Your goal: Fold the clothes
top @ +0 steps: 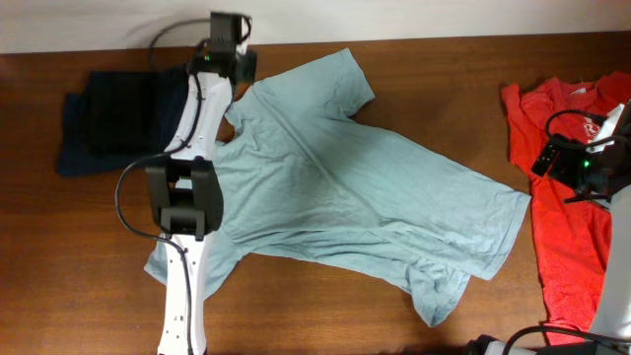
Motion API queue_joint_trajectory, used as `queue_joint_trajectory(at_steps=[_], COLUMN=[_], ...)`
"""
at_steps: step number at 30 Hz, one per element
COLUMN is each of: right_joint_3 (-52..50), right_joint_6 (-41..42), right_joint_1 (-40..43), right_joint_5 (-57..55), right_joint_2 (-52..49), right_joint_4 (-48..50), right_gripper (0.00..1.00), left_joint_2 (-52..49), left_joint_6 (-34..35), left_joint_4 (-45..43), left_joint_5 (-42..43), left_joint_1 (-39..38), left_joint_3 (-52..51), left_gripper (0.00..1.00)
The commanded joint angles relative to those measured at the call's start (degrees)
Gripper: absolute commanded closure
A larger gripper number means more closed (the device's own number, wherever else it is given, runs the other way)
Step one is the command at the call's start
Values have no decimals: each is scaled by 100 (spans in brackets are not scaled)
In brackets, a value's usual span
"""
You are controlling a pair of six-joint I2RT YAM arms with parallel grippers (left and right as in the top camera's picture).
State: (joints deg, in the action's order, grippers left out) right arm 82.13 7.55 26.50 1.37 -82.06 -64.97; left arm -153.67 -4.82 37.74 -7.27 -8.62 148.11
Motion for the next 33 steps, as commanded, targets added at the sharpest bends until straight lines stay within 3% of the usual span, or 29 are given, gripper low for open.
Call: queue_joint_trajectory(at_steps=[1,8,9,12,14,19,24,26,27,28,30,31,32,33], right_joint_3=[59,59,59,59,59,59,59,59,59,57,57,57,57,57], right_joint_6=[46,46,46,48,46,48,-201,-472,-621,-741,-800,-800,-800,-800], right_joint_1=[15,15,15,15,15,13,-98,-313,-459,-616,-907,-1064,-1193,-1311], right_joint_5=[-50,-50,-50,-48,-50,160,1696,1707,1703,1703,1648,1589,1578,1578], right_joint_2=[28,28,28,28,26,28,-66,-201,-310,-437,-723,-914,-1084,-1259], right_joint_4=[0,0,0,166,551,940,352,190,131,105,111,155,208,275], right_gripper=[1,1,1,1,1,1,4,17,32,48,87,96,96,96], left_joint_2=[461,933,997,1088,1084,1062,1062,1060,1056,1056,1054,1054,1054,1054], left_joint_6=[704,1172,1169,1165,1163,789,780,780,780,780,780,780,780,780], left_joint_4=[476,1864,2052,2435,2638,3224,3348,3327,3298,3274,3272,3281,3285,3287], left_joint_5=[520,894,1073,1908,2330,2321,1884,1882,1882,1880,1880,1880,1882,1882], left_joint_1=[-76,-74,-76,-87,-142,-476,-632,-629,-629,-629,-629,-629,-629,-629], left_joint_3=[1115,2332,2404,2457,2435,1969,1534,1467,1427,1392,1342,1325,1322,1322], left_gripper=[87,79,80,99,100,100,99,93,82,65,64,64,58,44])
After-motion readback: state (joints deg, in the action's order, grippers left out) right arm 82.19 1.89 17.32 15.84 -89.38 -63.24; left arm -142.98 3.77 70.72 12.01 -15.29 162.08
